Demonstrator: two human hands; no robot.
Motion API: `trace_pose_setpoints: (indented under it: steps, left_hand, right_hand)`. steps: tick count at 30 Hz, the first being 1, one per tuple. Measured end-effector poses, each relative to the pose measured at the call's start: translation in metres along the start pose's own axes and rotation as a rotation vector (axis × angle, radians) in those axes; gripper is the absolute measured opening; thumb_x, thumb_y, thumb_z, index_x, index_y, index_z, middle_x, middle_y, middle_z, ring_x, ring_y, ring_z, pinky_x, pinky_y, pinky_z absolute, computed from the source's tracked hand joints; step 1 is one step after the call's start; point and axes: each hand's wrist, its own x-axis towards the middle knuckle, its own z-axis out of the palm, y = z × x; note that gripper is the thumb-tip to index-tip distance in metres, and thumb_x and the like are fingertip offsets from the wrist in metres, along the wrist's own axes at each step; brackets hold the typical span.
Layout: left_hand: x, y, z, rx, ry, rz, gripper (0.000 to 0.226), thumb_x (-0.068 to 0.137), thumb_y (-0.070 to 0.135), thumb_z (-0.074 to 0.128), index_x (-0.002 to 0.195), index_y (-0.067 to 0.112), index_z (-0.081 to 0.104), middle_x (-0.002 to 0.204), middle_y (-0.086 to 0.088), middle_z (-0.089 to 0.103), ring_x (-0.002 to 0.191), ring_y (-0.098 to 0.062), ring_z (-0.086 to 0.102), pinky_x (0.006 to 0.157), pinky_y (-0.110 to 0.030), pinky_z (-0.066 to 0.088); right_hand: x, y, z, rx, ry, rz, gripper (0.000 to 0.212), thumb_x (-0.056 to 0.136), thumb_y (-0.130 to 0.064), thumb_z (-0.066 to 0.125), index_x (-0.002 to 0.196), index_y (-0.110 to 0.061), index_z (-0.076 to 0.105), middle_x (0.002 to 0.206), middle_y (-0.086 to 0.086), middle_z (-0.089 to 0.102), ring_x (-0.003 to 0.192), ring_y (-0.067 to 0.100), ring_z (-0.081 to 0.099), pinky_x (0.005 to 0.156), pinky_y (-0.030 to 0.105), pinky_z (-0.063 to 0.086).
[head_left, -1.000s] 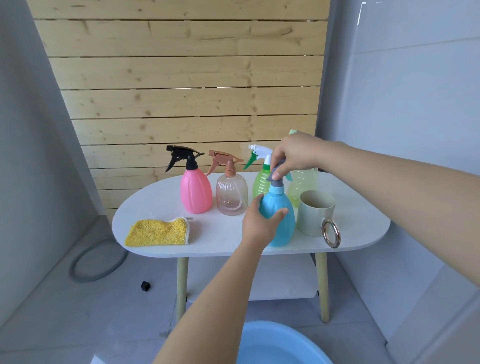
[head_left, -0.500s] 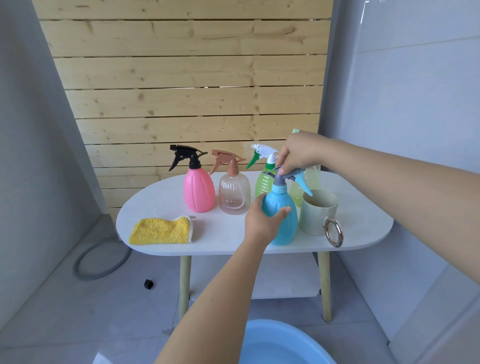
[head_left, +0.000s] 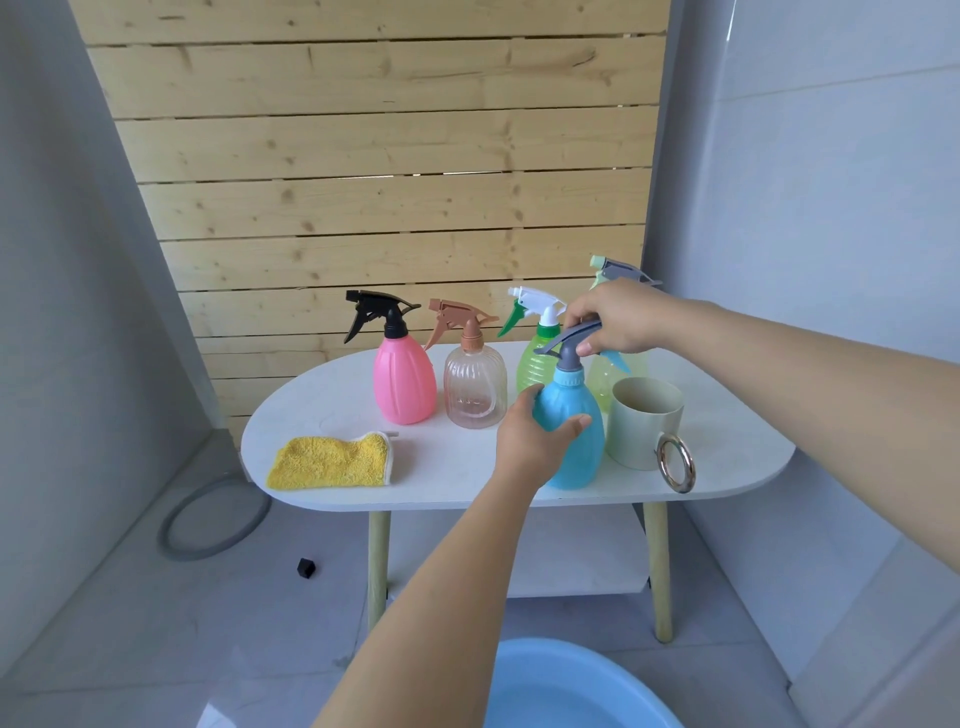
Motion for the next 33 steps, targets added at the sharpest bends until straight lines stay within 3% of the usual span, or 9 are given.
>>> trace_pose_setpoints:
  steps: [4,7,9,12,15,19,23,26,33]
  left_hand:
    - [0.003,-0.002,-0.002,-0.006,-0.03,0.003,0.073,0.083,0.04,0.07,0.144,0.02,0.035,0.14,0.001,0.047,0.125,-0.019,0.046,0.099,-0.031,0.043]
    - [0.007,-0.005,-0.005,-0.011,-0.063,0.016,0.072,0.083,0.04,0.069,0.144,0.022,0.035,0.139,0.003,0.048,0.125,-0.017,0.046,0.094,-0.026,0.042]
    - [0.009,-0.007,-0.006,-0.018,-0.077,0.018,0.073,0.083,0.041,0.069,0.144,0.022,0.035,0.139,0.003,0.048,0.125,-0.016,0.046,0.095,-0.026,0.042]
    - [0.01,-0.009,-0.005,-0.021,-0.082,0.026,0.073,0.083,0.041,0.07,0.144,0.023,0.036,0.139,0.003,0.048,0.125,-0.016,0.046,0.096,-0.027,0.042]
    - [0.012,-0.01,-0.004,-0.028,-0.084,0.026,0.073,0.082,0.041,0.07,0.144,0.023,0.035,0.139,0.004,0.048,0.126,-0.016,0.045,0.097,-0.027,0.042]
    - [0.012,-0.012,-0.004,-0.042,-0.089,0.027,0.073,0.082,0.041,0.071,0.144,0.023,0.036,0.139,0.004,0.048,0.125,-0.015,0.046,0.096,-0.026,0.042]
    - [0.014,-0.012,-0.004,-0.056,-0.09,0.024,0.073,0.082,0.04,0.071,0.144,0.023,0.036,0.138,0.004,0.048,0.125,-0.015,0.046,0.096,-0.026,0.042]
    - [0.015,-0.013,-0.004,-0.066,-0.09,0.016,0.073,0.082,0.041,0.071,0.143,0.024,0.036,0.138,0.003,0.049,0.124,-0.016,0.047,0.098,-0.029,0.043]
    - [0.015,-0.014,-0.004,-0.068,-0.091,0.023,0.073,0.082,0.041,0.071,0.143,0.023,0.037,0.137,0.003,0.049,0.124,-0.016,0.047,0.1,-0.031,0.044]
  right_hand:
    - [0.001,0.0,-0.003,-0.003,-0.066,0.0,0.023,0.09,-0.022,0.06,0.112,-0.013,0.061,0.093,-0.001,0.056,0.091,0.018,0.05,0.07,0.028,0.037]
    - [0.002,-0.008,-0.014,-0.161,-0.084,0.084,0.041,0.092,-0.056,0.043,0.107,-0.025,0.065,0.101,-0.002,0.054,0.121,0.023,0.041,0.086,0.032,0.038]
    - [0.005,-0.015,-0.017,-0.24,-0.063,0.134,0.059,0.09,-0.067,0.03,0.09,-0.02,0.066,0.089,0.001,0.056,0.112,0.026,0.047,0.075,0.031,0.04]
    - [0.011,-0.023,-0.012,-0.178,-0.031,0.171,0.06,0.093,-0.059,0.037,0.066,-0.009,0.058,0.06,0.004,0.053,0.068,0.024,0.056,0.056,0.026,0.036]
    - [0.012,-0.026,-0.01,-0.127,-0.031,0.212,0.055,0.091,-0.056,0.045,0.07,-0.008,0.063,0.053,0.004,0.056,0.048,0.016,0.054,0.052,0.02,0.04]
    - [0.007,-0.023,-0.012,-0.1,-0.058,0.177,0.045,0.089,-0.052,0.053,0.088,-0.01,0.07,0.071,0.003,0.059,0.071,0.018,0.052,0.049,0.023,0.03]
    - [0.005,-0.023,-0.016,0.172,-0.055,0.104,0.02,0.085,-0.016,0.066,0.105,-0.018,0.068,0.082,-0.008,0.057,0.08,0.013,0.051,0.056,0.017,0.036]
    - [0.007,-0.024,-0.009,0.195,0.001,0.115,0.034,0.081,-0.002,0.063,0.106,-0.024,0.06,0.077,0.0,0.059,0.063,0.015,0.05,0.053,0.025,0.038]
    - [0.005,-0.014,0.0,0.293,0.05,0.04,0.052,0.082,0.004,0.057,0.118,-0.031,0.045,0.097,0.014,0.063,0.08,0.027,0.06,0.068,0.038,0.05]
